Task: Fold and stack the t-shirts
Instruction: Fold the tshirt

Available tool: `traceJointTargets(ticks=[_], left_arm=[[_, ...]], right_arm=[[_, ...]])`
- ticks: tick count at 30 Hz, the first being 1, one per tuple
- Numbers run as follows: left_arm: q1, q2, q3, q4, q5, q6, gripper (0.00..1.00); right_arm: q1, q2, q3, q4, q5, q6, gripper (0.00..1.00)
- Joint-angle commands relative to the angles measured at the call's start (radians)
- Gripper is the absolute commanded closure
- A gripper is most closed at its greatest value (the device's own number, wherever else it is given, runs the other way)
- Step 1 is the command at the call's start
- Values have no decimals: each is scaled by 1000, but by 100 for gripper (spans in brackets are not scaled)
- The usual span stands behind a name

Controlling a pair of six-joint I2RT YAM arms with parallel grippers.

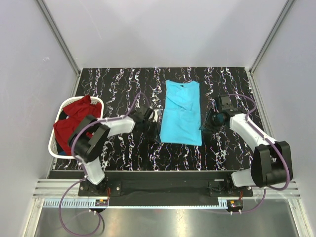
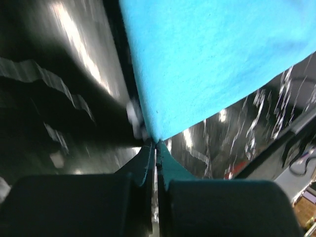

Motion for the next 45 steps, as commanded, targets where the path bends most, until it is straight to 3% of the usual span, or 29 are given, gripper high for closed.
traceJointTargets(ticks=[1,7,10,14,17,20,29,36,40,43,45], left_arm=[[-47,-134,-133,58,-61,-72,100],[-146,-283,-364,156,-119,-213,100],[-155,-361,-427,184,-139,-249,76],[-155,-395,-311,44,-203,-169,70],[-138,-355,-201,-41,-268,-125,69],[-83,-318,-142,-16,-271,-109,69],[-14,-58,48,46,-96,-31,67],[25,62,100,-23,-203,-5,67],[26,-26,105,-58,-130,48,58],[15,-99,175,-228,-203,128,56],[15,-167,169,-253,-234,139,55]], right_arm=[[2,-66,-9,-49,-41,-9,60],[4,-52,9,-69,-61,-42,63],[4,-26,33,-49,-84,-51,64],[4,43,79,18,-112,-135,61],[0,206,167,20,-157,-195,62],[2,312,231,19,-171,-209,63],[2,471,345,-21,-52,-241,71],[2,472,356,-30,23,-201,63],[0,417,333,-50,8,-161,64],[2,309,242,-73,4,-92,59],[4,217,147,-70,-24,-34,56]])
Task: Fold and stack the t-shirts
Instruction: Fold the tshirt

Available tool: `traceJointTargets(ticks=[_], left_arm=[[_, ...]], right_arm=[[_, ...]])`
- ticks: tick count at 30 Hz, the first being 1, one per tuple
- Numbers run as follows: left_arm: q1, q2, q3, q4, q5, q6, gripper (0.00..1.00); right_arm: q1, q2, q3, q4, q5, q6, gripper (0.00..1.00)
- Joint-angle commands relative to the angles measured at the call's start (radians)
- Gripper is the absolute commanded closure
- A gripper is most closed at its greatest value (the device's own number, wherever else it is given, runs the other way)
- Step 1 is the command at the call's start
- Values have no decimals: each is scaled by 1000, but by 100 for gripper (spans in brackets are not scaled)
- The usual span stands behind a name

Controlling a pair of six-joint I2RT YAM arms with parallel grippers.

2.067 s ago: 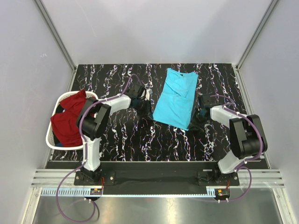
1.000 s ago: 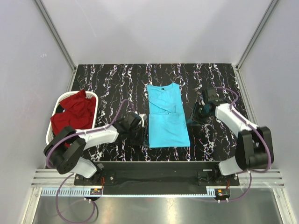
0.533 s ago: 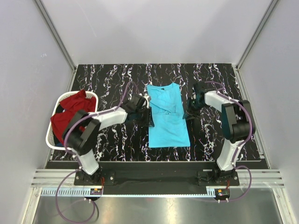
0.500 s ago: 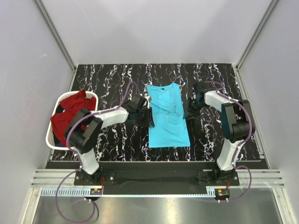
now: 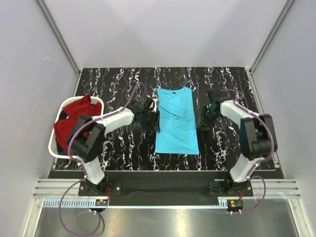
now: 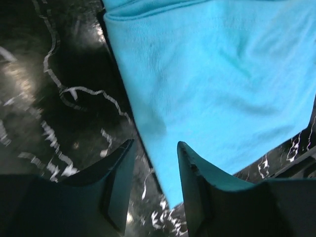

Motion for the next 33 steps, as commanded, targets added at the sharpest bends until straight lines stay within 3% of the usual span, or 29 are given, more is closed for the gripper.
traceJointTargets(ticks=[1,3,7,16,25,33], left_arm=[[2,-158,21,-94,-57,75,53],[-3,-229,-32,-70,21,45,51],[-29,-329,-219,7,44,-12,50],[-127,-430,-468,218,75,-153,47],[-153,-384,-580,430,55,-267,48],[-159,-392,-586,421,29,-278,48]], right_arm=[[5,-173,-107,-36,-19,114,55],[6,-260,-204,-21,-77,171,51],[37,-425,-357,34,-88,300,46],[126,-563,-516,71,-23,464,51],[172,-586,-654,212,-10,625,51],[175,-615,-703,248,7,657,56]])
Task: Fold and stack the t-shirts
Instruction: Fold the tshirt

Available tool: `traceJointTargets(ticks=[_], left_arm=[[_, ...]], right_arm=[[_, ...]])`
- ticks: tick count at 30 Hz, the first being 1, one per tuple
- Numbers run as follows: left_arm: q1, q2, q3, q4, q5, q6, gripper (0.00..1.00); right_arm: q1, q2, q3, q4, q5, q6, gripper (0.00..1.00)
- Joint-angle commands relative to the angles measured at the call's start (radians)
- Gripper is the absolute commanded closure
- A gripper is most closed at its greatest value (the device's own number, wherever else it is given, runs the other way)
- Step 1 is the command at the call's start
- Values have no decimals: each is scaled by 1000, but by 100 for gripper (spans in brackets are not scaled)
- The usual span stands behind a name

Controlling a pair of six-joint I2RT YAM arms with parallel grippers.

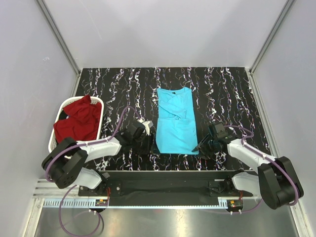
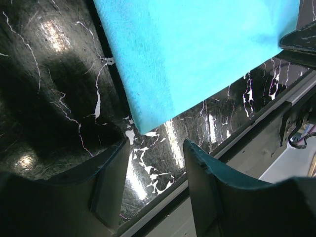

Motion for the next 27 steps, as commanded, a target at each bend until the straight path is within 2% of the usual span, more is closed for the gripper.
traceJointTargets(ticks=[1,9,14,17,20,24,27], left_arm=[[-8,-2,-12,51,-27,-21,48],[-21,-42,-62,111,-128,-116,54],[-26,-13,-70,151,-114,-173,55],[-34,11,-69,158,-125,-177,56],[-38,21,-70,163,-133,-182,58],[-44,13,-76,158,-139,-179,65],[-52,5,-79,155,-149,-182,74]], right_arm=[[9,-36,-23,32,43,33,56],[11,-107,-70,27,81,75,57],[14,-136,-79,26,99,95,59],[12,-136,-73,24,110,93,63],[12,-128,-67,26,107,81,73],[12,-142,-73,24,109,81,81],[15,-156,-76,27,110,78,92]])
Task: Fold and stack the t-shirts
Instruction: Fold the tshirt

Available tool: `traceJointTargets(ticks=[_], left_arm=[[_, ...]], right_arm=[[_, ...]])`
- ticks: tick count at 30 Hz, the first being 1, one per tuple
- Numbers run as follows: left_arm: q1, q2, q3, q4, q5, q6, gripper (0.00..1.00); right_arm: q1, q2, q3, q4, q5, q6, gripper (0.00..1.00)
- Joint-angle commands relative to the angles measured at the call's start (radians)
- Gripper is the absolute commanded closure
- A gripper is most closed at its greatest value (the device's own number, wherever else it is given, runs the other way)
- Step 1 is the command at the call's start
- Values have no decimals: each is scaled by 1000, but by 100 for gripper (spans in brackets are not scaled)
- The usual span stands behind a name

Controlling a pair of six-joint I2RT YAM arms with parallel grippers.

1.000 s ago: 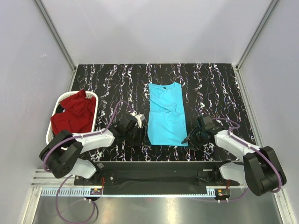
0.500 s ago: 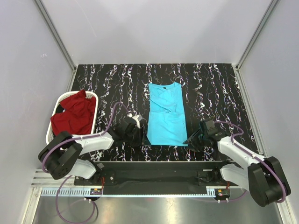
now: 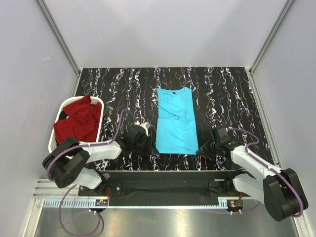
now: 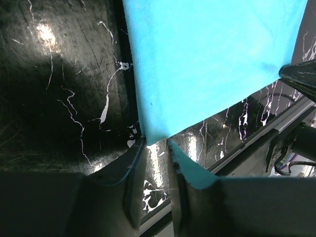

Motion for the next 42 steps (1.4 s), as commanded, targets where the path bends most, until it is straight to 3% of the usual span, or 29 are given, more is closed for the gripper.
traceJointTargets(ticks=[1,2,6,8,9,10,11,17,26,31,42], left_arm=[[-15,-2,-14,25,-44,1,76],[-17,-2,-11,25,-48,1,78],[-29,-4,21,-21,-42,22,89],[-38,-13,47,-72,-82,54,90],[-46,-28,51,-101,-96,62,88],[-48,-36,52,-130,-120,68,75],[-48,-45,49,-142,-130,71,70],[-49,-84,22,-112,-107,21,57],[-52,-5,17,-38,-88,-33,57],[-52,-1,14,-46,-104,-33,64],[-66,-28,38,-179,-191,-8,61]], right_arm=[[12,-25,6,3,37,-3,96],[14,-25,9,2,37,-13,100],[14,-21,30,-21,38,-50,100],[15,-29,32,-26,32,-60,100],[15,-35,30,-26,29,-63,100],[15,-38,26,-26,21,-66,100],[17,-40,23,-26,17,-67,100],[27,-93,-20,8,0,-46,100],[40,-92,-10,20,-8,-46,100],[40,-110,-22,22,-11,-44,100],[40,-164,-50,23,-23,-30,100]])
